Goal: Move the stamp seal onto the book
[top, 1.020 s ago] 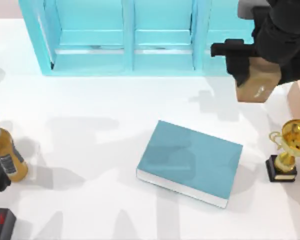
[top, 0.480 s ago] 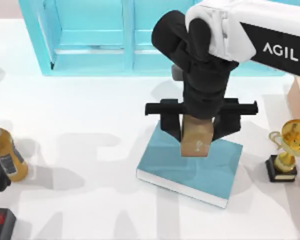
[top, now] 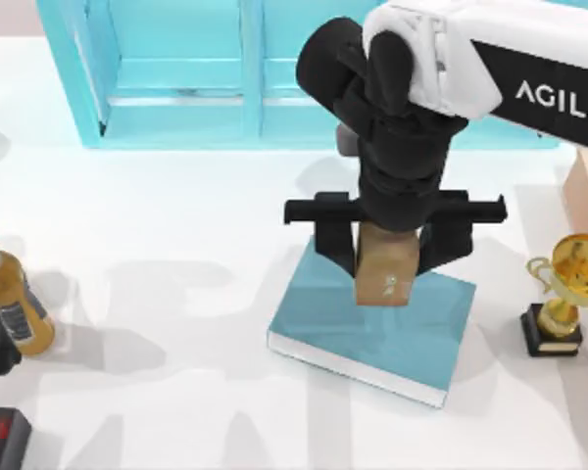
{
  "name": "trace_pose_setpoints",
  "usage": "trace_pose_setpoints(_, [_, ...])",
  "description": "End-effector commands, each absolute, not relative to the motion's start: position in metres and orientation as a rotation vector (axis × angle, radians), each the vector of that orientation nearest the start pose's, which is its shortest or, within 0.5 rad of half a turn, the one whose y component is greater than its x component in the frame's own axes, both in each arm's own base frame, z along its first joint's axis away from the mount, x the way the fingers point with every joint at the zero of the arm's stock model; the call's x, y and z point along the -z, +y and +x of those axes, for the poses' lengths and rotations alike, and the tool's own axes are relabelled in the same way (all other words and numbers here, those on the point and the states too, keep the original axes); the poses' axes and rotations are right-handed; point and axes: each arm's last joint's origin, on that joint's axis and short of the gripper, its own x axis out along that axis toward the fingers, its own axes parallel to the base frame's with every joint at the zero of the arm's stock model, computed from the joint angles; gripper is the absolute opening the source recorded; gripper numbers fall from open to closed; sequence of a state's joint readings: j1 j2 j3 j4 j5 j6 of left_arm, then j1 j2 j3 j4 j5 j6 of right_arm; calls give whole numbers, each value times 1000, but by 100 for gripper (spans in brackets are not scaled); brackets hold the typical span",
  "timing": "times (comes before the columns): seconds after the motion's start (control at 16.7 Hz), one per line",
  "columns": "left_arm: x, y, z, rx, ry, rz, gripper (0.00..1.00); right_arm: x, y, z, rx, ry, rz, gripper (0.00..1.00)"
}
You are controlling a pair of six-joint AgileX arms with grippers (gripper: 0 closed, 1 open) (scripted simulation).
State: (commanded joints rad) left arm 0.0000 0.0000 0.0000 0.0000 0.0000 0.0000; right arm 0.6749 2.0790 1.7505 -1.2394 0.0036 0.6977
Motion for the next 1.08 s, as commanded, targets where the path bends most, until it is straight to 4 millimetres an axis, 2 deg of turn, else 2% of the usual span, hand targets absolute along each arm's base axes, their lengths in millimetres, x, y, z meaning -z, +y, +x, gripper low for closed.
trace_pose_setpoints(0.12, [-160, -1, 106, 0, 0, 0, 100, -209, 257, 314, 11, 1567, 12, 0])
trace_pose_setpoints(0.9, [-160, -1, 106, 0, 0, 0, 100, -209, 257, 314, 11, 1567, 12, 98])
trace_pose_setpoints(1.08, [-160, -1, 106, 0, 0, 0, 100, -209, 257, 314, 11, 1567, 12, 100])
